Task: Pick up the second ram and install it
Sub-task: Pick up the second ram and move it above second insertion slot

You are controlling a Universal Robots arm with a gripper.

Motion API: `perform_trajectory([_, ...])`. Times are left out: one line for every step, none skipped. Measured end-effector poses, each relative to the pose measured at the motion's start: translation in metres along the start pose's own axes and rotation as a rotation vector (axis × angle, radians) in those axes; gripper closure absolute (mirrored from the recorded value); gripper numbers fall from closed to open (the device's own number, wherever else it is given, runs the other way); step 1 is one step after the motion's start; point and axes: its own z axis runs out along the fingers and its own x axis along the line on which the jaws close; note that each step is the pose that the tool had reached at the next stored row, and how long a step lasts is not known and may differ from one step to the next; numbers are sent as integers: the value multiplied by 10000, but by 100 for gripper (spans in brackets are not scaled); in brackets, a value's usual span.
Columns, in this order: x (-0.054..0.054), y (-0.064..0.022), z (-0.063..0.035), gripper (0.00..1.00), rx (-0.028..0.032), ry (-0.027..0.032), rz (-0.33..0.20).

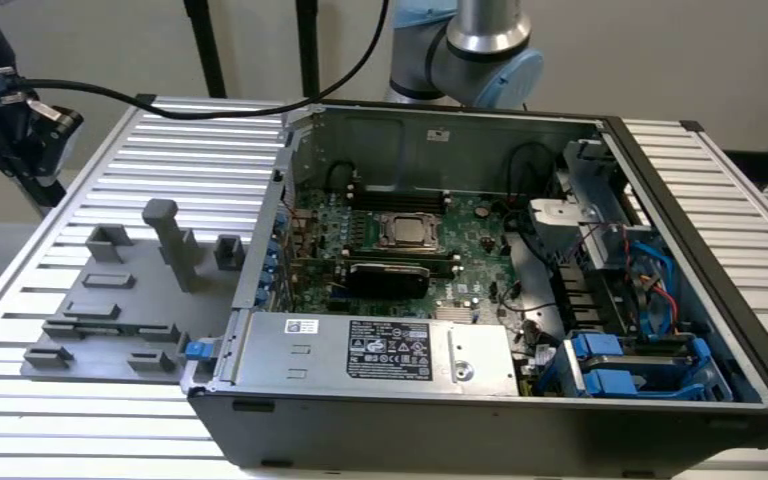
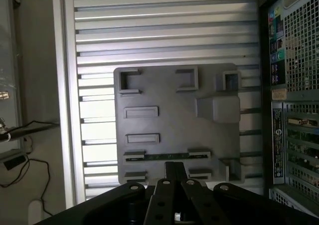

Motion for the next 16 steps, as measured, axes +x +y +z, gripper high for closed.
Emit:
perform_trajectory([0,0,0,89,0,0,0])
perform_trajectory([0,0,0,89,0,0,0])
perform_trajectory([0,0,0,89,0,0,0])
perform_trajectory([0,0,0,89,0,0,0])
perform_trajectory([0,0,0,89,0,0,0])
perform_trajectory([0,0,0,89,0,0,0])
perform_trajectory([0,0,0,89,0,-1,0])
perform_trajectory([0,0,0,89,0,0,0])
perform_trajectory([0,0,0,89,0,0,0])
perform_trajectory([0,0,0,89,0,0,0])
perform_trajectory([0,0,0,89,0,0,0])
perform_trajectory([0,0,0,89,0,0,-3])
perform_trajectory([0,0,0,89,0,2,-33])
perform_trajectory([1,0,0,89,-2,8,-134])
perform_trajectory([1,0,0,89,-5,16,-296])
perform_trajectory([1,0,1,89,-10,23,-481])
